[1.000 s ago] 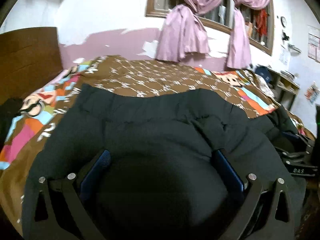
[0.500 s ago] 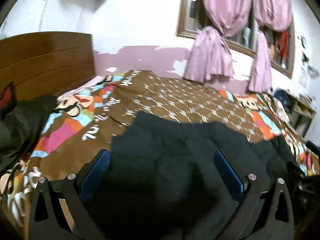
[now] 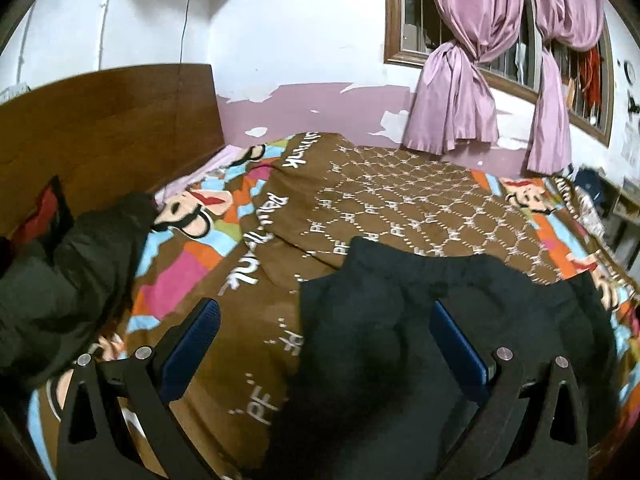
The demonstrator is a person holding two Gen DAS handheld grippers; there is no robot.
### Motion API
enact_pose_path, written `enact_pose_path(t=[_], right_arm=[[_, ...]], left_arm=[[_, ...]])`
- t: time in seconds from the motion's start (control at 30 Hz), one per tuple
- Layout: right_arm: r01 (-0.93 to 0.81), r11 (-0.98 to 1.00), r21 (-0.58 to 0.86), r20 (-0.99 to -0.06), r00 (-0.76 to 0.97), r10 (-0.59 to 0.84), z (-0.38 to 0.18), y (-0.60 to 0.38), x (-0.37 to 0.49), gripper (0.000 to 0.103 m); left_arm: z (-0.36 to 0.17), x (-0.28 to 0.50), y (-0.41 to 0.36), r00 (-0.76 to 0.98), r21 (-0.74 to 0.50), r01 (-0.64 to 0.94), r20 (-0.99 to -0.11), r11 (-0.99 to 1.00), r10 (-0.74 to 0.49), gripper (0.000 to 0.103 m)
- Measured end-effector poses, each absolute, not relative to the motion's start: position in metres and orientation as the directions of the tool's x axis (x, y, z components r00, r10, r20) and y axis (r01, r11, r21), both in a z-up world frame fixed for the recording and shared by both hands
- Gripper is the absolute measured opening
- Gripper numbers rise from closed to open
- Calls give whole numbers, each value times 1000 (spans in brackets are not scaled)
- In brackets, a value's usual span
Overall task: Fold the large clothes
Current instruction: 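Grasp the folded black jacket edge with both grippers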
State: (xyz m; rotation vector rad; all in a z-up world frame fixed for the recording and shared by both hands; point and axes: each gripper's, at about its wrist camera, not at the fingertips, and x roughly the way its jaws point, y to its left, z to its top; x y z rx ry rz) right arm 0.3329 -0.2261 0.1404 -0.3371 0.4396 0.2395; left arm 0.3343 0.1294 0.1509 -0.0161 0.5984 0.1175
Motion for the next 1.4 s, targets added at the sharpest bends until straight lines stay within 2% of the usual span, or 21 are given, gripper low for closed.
enact_pose_path(t=[0.1,0.2,0.27,0.47,0.67,1.0,1.3,1.4], right_arm=[[-272,936,-225,-510,851,125,132,-237,347,103],[-206,967,-149,-566,820,87,123,-253,365,103],[-144,985,-91,-603,795,60,115,-266,376,103],[-80,994,75,-694,712,110,89,-294,394,103],[-113,983,142,-736,652,181,74,-303,405,103],[-179,982,61,-790,592,157,47,-283,411,103],[-144,989,41,-820,560,115,34,-294,417,103],[-116,987,107,-840,521,152,27,-303,422,103]], left_arm=[[137,327,136,825,72,-194,-527,978,202,102],[130,332,135,808,171,-159,-544,972,227,102],[127,330,133,817,241,-156,-513,958,262,102],[107,330,137,823,272,-96,-520,958,230,102],[91,339,148,803,276,-107,-542,955,247,102],[84,348,172,753,197,-171,-606,965,257,102],[81,346,163,750,245,-163,-599,956,281,102],[80,344,160,761,253,-149,-589,956,274,102]])
